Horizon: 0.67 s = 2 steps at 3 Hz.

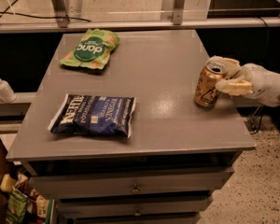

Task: Place orange can upright

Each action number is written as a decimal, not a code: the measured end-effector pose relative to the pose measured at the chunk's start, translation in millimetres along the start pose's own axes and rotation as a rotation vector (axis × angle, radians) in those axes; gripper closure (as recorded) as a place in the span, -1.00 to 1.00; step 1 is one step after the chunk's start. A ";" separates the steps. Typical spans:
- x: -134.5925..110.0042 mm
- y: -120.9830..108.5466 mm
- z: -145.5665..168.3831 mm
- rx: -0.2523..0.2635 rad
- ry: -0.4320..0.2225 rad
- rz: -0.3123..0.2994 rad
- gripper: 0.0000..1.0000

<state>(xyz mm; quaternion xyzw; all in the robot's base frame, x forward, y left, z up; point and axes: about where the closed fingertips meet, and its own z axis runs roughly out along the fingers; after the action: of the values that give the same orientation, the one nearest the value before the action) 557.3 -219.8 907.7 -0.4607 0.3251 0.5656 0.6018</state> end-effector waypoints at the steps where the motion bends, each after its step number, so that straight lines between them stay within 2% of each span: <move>1: 2.1 1.3 3.5 -0.026 0.018 0.028 0.65; 2: 1.8 1.4 5.6 -0.036 0.030 0.045 0.17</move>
Offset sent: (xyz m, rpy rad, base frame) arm -0.0252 -0.0016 -0.0095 -0.0851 0.0081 0.1313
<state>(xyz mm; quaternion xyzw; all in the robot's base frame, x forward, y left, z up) 555.4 -214.0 907.9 -0.4726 0.3341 0.5779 0.5754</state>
